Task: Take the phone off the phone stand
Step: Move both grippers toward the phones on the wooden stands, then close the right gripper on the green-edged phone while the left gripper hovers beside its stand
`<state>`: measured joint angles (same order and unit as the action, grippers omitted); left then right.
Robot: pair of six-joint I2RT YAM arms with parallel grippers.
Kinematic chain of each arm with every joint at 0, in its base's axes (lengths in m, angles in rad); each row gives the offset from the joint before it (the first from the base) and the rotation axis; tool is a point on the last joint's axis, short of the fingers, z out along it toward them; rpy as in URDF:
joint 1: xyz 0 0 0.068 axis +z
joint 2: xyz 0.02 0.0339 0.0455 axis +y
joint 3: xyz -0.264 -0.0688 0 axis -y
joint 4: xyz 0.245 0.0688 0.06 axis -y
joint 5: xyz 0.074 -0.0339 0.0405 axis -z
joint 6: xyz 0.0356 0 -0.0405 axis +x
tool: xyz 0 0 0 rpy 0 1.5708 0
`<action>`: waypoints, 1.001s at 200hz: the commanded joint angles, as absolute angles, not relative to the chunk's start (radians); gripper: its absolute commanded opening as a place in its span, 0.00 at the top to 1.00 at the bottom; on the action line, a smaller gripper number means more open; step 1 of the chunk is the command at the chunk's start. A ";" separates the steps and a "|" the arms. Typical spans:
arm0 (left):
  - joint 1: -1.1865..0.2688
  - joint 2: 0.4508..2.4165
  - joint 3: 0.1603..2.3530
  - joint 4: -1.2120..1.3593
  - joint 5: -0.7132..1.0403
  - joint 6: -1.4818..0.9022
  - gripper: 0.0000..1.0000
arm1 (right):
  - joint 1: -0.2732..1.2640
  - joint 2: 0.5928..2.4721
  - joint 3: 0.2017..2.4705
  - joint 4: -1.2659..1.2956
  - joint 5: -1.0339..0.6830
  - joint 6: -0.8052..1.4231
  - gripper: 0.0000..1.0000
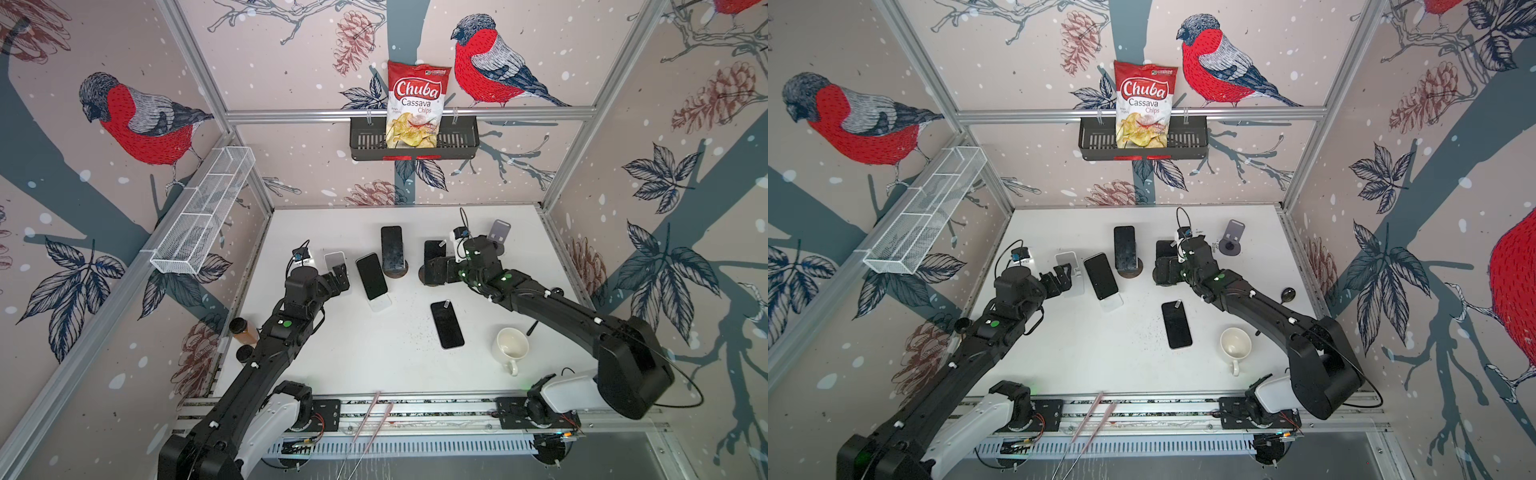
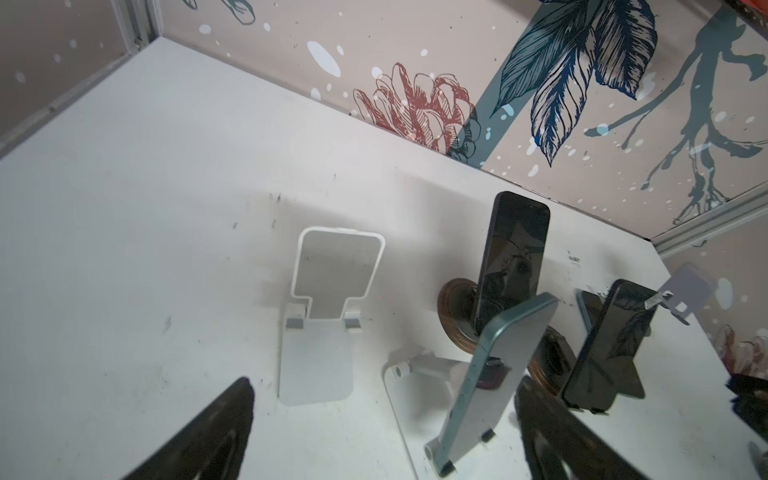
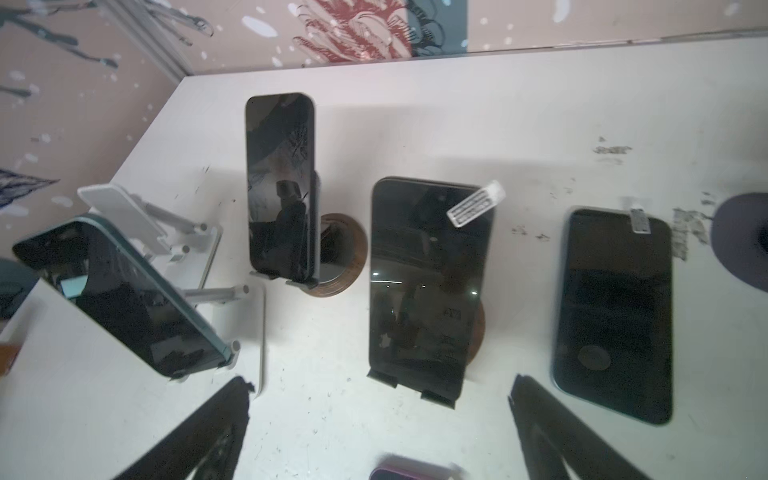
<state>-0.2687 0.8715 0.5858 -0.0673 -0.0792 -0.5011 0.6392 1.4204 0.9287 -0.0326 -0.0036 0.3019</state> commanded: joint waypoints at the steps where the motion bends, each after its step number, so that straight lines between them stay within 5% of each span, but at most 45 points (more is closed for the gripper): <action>1: -0.304 0.850 0.582 -0.098 -0.055 -0.545 0.04 | 0.693 1.431 0.919 0.048 0.015 0.217 0.01; 200: -0.367 0.710 0.572 -0.163 -0.088 -0.596 0.03 | 0.950 1.794 1.170 0.215 0.021 0.167 0.01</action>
<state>-0.3634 0.7074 0.5598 -0.1429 -0.0731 -0.6022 0.9295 1.7679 1.1450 0.1585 0.0105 0.1814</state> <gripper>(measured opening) 0.966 0.992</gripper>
